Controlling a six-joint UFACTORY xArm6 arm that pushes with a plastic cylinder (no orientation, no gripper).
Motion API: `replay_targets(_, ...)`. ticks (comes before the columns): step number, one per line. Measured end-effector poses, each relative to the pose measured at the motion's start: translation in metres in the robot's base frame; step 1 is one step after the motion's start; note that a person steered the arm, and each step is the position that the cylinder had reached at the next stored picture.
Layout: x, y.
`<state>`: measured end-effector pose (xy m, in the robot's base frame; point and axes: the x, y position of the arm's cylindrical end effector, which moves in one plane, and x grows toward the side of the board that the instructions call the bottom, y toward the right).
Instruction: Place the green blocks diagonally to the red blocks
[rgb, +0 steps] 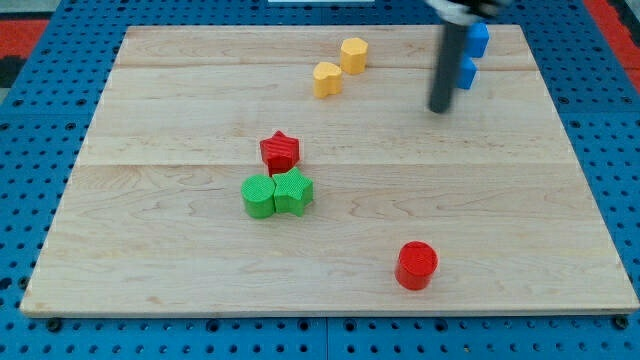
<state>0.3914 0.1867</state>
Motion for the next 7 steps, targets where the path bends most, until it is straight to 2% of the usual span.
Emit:
replay_targets(1, 0.124, 0.049)
replay_targets(2, 0.225, 0.033)
replay_targets(3, 0.22, -0.059)
replay_targets(4, 0.171, -0.16)
replay_targets(5, 0.108, -0.192)
replay_targets(6, 0.082, -0.178)
replay_targets(7, 0.08, -0.167)
